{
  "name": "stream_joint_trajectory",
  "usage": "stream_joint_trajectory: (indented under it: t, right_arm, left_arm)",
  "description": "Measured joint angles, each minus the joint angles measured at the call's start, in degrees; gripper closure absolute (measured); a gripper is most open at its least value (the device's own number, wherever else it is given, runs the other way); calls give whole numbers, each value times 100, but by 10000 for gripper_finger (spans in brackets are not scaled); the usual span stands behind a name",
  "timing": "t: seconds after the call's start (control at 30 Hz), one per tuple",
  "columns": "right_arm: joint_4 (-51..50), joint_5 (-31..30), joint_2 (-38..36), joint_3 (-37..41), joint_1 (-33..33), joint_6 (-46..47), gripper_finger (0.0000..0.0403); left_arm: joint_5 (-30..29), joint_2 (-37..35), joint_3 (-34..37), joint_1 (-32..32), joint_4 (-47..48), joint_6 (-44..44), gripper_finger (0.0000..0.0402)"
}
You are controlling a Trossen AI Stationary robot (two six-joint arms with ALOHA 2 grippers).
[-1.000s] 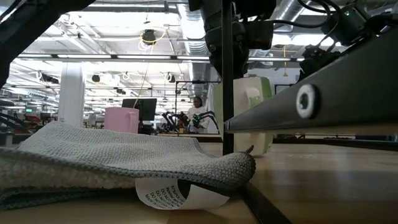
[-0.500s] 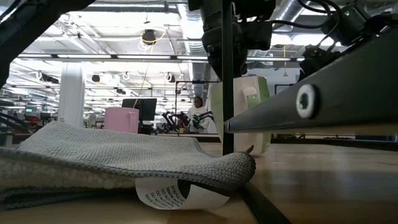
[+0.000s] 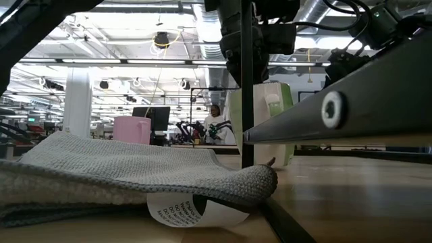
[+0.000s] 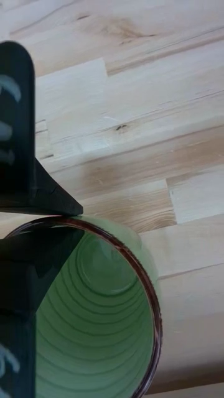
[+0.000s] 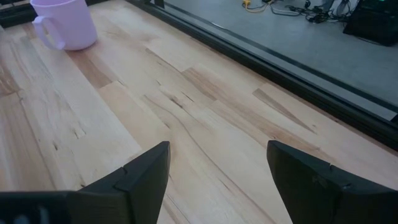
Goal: Stack small to large cups/mugs on shelf
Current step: Put the green mug on the shelf
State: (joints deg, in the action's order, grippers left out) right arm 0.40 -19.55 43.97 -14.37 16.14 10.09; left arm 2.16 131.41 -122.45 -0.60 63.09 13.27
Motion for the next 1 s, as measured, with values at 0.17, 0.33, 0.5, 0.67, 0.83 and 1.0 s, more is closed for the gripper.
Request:
stream_joint_trajectory:
  t: [0.17,0.33,0.5,0.67,0.83,1.0]
  right_arm:
    - [0,0,0,0,0,0,110]
    - [-2,0,1,0,0,0,110]
    - [-2,0,0,0,0,0,110]
    - [-3,0,0,0,0,0,110]
    - [-3,0,0,0,0,0,110]
    - [-2,0,0,0,0,0,110]
  left_arm:
    - [-8,0,0,0,0,-28,374]
    - [-12,0,0,0,-9,-204,374]
    - [-14,0,0,0,-26,-341,368]
    - [-44,0,0,4,-56,-381,327]
    - [-40,0,0,4,-55,-384,268]
    - [-38,0,0,4,-52,-279,218]
